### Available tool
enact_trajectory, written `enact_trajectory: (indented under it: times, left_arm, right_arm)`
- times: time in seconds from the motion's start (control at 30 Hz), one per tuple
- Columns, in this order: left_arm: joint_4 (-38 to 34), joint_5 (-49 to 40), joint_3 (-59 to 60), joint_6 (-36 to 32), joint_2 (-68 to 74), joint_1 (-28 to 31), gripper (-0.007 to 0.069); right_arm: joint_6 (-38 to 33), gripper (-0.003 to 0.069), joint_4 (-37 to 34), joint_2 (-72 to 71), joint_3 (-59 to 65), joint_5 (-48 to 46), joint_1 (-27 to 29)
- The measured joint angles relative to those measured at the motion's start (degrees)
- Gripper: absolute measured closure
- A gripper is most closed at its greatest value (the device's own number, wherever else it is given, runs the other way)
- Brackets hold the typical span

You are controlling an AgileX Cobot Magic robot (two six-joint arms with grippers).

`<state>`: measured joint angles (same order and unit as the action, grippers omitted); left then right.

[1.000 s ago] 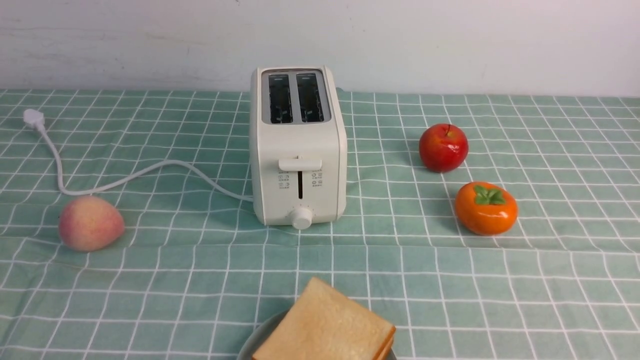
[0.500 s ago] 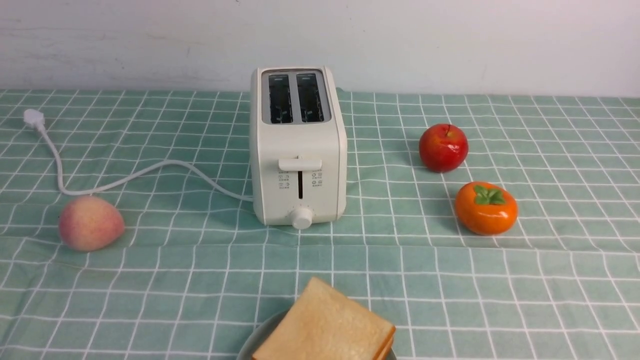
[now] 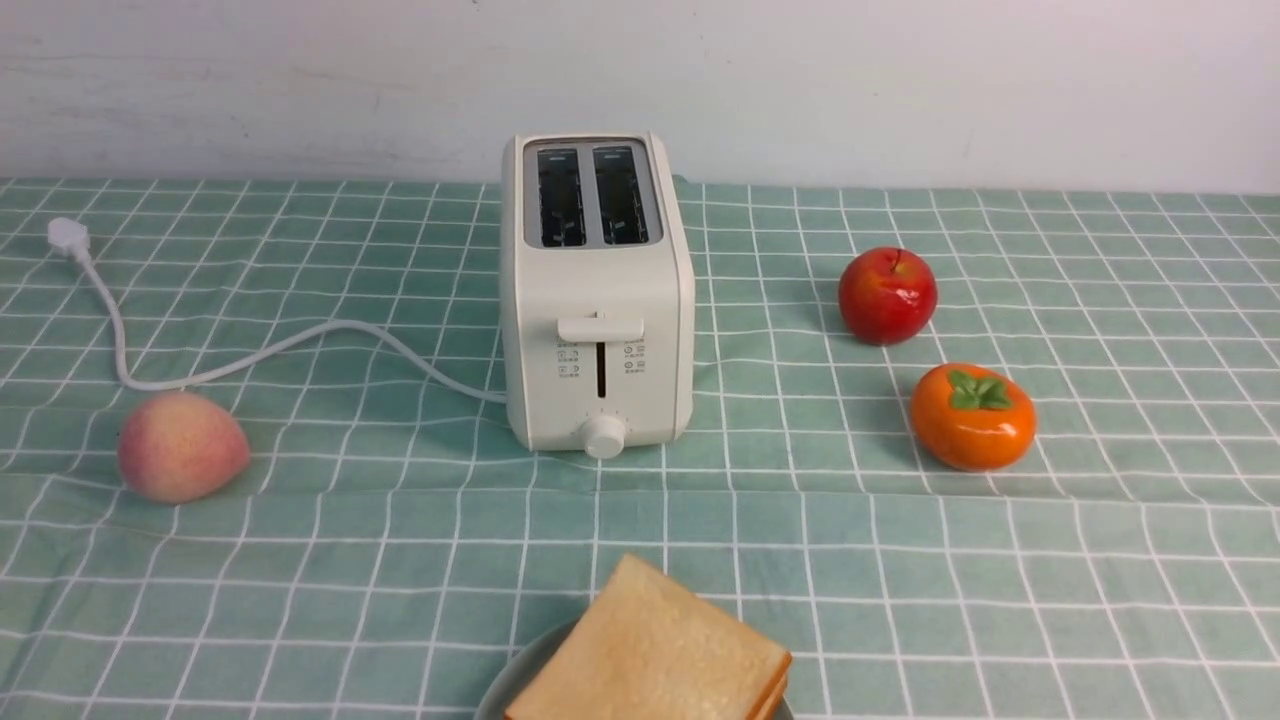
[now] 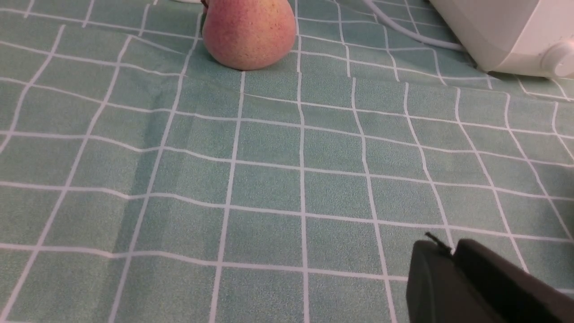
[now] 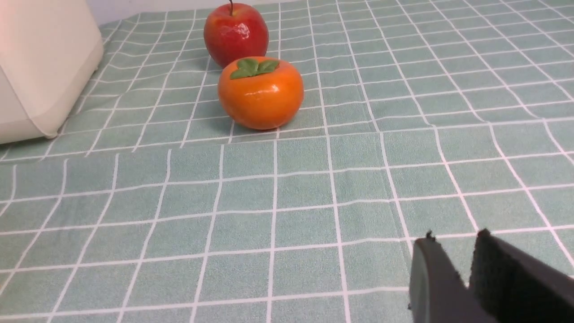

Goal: Take toasted bread from bread machine on blue coffee table place on plate.

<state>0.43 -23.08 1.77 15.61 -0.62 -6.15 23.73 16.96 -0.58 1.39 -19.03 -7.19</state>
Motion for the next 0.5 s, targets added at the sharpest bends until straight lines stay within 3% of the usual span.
enact_trajectory:
  times: [0.37,0.5]
  left_arm:
    - [0.0,0.0,0.0,0.0,0.0,0.0,0.0555]
    - [0.0,0.0,0.0,0.0,0.0,0.0,0.0551]
  right_arm:
    - [-1.3,0.0507,-1.4,0.0,-0.3,-2.8,1.8]
    - [-11.4,0.0505,-5.2,0.0,-0.5,-3.6,4.6]
